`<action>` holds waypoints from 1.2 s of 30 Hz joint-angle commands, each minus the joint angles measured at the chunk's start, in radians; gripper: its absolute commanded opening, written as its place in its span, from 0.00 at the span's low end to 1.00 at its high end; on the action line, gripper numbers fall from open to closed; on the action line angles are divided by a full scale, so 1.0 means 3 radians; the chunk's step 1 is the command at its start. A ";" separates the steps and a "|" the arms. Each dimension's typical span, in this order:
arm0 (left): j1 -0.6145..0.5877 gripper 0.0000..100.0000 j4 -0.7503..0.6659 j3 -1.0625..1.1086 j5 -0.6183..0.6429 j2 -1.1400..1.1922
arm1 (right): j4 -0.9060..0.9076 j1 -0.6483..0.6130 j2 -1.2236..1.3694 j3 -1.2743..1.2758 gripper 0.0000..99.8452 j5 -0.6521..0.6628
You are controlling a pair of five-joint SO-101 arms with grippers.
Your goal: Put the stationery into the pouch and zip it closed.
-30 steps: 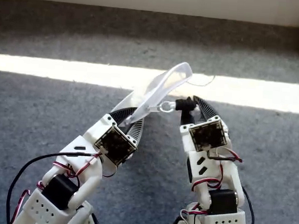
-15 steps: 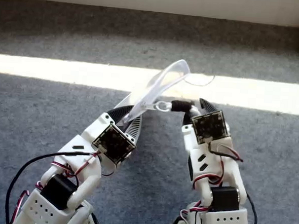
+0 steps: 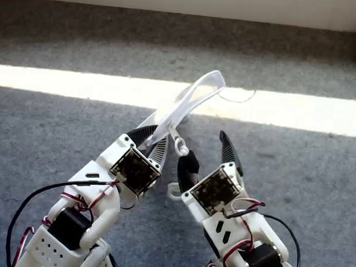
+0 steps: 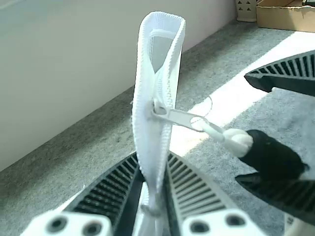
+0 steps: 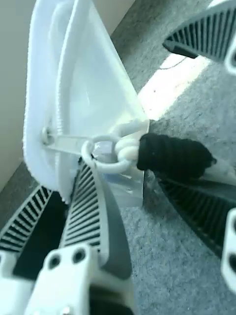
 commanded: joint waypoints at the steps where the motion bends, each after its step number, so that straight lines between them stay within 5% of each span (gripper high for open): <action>1: -0.0110 0.01 0.0031 -0.0120 -0.0015 -0.0003 | -0.0064 -0.0090 -0.0003 -0.0171 0.34 -0.0220; 10: -0.0110 0.01 0.0031 -0.0120 -0.0020 -0.0003 | -0.0284 -0.0090 -0.0003 -0.0171 0.34 -0.0655; 27: -0.0110 0.01 0.0020 -0.0120 -0.0026 -0.0003 | -0.0872 -0.0095 0.0033 0.0309 0.33 -0.0639; 36: -0.0105 0.01 0.0020 -0.0115 -0.0026 -0.0003 | -0.1087 -0.0095 0.0033 0.0330 0.24 -0.0609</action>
